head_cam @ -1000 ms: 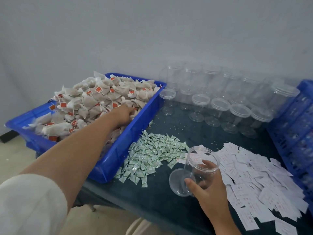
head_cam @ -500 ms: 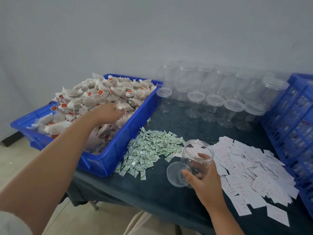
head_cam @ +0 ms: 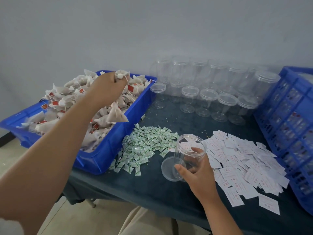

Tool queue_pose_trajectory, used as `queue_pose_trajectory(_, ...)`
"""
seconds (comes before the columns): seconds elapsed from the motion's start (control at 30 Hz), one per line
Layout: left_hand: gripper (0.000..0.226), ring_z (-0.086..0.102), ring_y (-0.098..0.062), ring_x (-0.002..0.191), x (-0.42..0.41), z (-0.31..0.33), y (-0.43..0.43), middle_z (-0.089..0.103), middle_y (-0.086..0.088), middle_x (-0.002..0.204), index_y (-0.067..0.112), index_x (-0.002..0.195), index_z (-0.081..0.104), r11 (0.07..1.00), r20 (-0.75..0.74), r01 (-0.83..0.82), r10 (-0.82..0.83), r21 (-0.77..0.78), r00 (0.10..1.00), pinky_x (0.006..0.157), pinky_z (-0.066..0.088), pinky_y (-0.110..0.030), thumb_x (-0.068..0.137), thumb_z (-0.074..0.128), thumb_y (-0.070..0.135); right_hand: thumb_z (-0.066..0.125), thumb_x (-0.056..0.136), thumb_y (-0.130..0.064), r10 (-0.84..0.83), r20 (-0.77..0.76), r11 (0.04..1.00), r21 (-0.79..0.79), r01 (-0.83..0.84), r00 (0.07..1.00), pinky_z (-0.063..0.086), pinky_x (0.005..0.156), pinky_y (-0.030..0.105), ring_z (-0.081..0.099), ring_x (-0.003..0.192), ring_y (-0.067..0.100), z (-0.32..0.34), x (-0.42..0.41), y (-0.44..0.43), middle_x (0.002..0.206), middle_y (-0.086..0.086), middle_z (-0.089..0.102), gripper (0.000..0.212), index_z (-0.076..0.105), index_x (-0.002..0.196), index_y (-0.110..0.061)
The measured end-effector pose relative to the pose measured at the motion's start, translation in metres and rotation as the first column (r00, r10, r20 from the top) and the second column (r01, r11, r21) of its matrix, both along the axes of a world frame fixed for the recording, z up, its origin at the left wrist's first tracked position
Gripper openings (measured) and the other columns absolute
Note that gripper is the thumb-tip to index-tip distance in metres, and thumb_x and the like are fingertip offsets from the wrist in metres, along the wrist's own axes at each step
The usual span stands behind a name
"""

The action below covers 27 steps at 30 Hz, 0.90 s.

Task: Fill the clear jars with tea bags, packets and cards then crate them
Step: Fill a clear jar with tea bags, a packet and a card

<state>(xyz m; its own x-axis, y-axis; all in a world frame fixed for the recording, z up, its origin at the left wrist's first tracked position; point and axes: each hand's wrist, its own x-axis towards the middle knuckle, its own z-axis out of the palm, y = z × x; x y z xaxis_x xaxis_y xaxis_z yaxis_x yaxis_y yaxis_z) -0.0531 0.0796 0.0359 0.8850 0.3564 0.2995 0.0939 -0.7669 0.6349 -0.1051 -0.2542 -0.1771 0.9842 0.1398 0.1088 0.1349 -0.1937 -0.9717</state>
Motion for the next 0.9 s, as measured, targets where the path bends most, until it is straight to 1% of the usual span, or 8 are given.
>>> queue_pose_trajectory(0.1,0.046,0.045,-0.013,0.059,-0.005,0.003,-0.019,0.054,0.006,0.068,0.018,0.081,0.057,0.972,0.087,0.072,-0.053,-0.224,0.995,0.062,0.039,-0.033,0.094,0.05,0.062,0.091,0.062,-0.059,0.003,0.0,1.0,-0.004,-0.003,1.0,0.067,0.074,0.052,0.076,0.08,0.021,0.001,-0.001,0.001,0.121,-0.026,0.074,0.082,0.054,0.133,-0.044)
queue_pose_trajectory(0.17,0.04,0.043,-0.011,0.056,-0.008,0.013,-0.037,0.052,0.01,0.066,0.03,0.074,0.056,0.94,0.147,0.17,-0.131,-0.295,0.98,0.058,0.038,-0.03,0.091,0.052,0.066,0.093,0.062,-0.06,0.011,0.002,1.0,-0.006,-0.011,1.0,0.067,0.077,0.051,0.077,0.094,0.017,0.002,-0.001,0.001,0.123,-0.026,0.073,0.084,0.054,0.135,-0.044)
queue_pose_trajectory(0.3,0.038,0.051,-0.01,0.057,-0.013,0.034,-0.08,0.056,0.013,0.061,0.035,0.068,0.06,0.896,0.226,0.329,-0.268,-0.299,0.936,0.055,0.043,-0.023,0.094,0.054,0.062,0.094,0.06,-0.064,0.033,0.02,0.999,-0.039,-0.032,0.999,0.066,0.086,0.041,0.074,0.11,0.009,0.003,-0.003,0.002,0.127,-0.029,0.069,0.092,0.051,0.139,-0.044)
queue_pose_trajectory(0.5,0.042,0.054,-0.014,0.063,-0.011,0.032,-0.147,0.058,0.007,0.066,0.018,0.075,0.059,0.828,0.19,0.512,-0.478,-0.228,0.857,0.063,0.047,-0.026,0.099,0.055,0.053,0.095,0.059,-0.07,0.033,0.04,0.999,-0.042,-0.031,0.999,0.064,0.087,0.031,0.07,0.115,-0.002,0.009,-0.004,0.002,0.127,-0.032,0.068,0.089,0.051,0.134,-0.047)
queue_pose_trajectory(0.57,0.046,0.049,-0.003,0.054,-0.012,0.022,-0.164,0.054,0.014,0.059,0.025,0.068,0.051,0.826,0.159,0.547,-0.527,-0.133,0.835,0.054,0.04,-0.012,0.103,0.053,0.055,0.095,0.062,-0.062,0.028,0.061,0.998,-0.056,-0.024,0.998,0.062,0.083,0.023,0.07,0.113,-0.003,0.01,-0.005,0.002,0.125,-0.033,0.069,0.083,0.05,0.13,-0.05)
queue_pose_trajectory(0.63,0.045,0.045,0.003,0.049,-0.013,0.011,-0.176,0.053,0.017,0.057,0.028,0.068,0.05,0.816,0.11,0.571,-0.561,-0.095,0.82,0.05,0.036,-0.008,0.105,0.05,0.054,0.094,0.063,-0.06,0.024,0.064,0.999,-0.048,-0.021,0.998,0.06,0.08,0.021,0.072,0.11,-0.002,0.01,-0.006,0.001,0.123,-0.033,0.07,0.081,0.05,0.13,-0.048)
queue_pose_trajectory(0.8,0.037,0.065,-0.007,0.071,-0.012,-0.025,-0.18,0.073,0.009,0.085,0.026,0.098,0.068,0.789,-0.163,0.613,-0.598,0.053,0.784,0.065,0.05,-0.03,0.105,0.048,0.057,0.094,0.064,-0.061,-0.014,0.068,1.0,0.014,0.013,0.998,0.06,0.078,0.022,0.074,0.109,0.003,0.008,-0.004,0.0,0.122,-0.027,0.073,0.082,0.054,0.132,-0.041)
queue_pose_trajectory(0.9,0.035,0.065,-0.002,0.072,-0.011,-0.042,-0.173,0.072,0.013,0.085,0.031,0.096,0.065,0.769,-0.347,0.635,-0.576,0.077,0.74,0.066,0.048,-0.028,0.103,0.047,0.06,0.094,0.062,-0.066,-0.04,0.055,0.998,0.042,0.037,0.998,0.062,0.082,0.028,0.073,0.109,0.003,0.006,-0.002,-0.002,0.121,-0.025,0.073,0.084,0.055,0.131,-0.04)
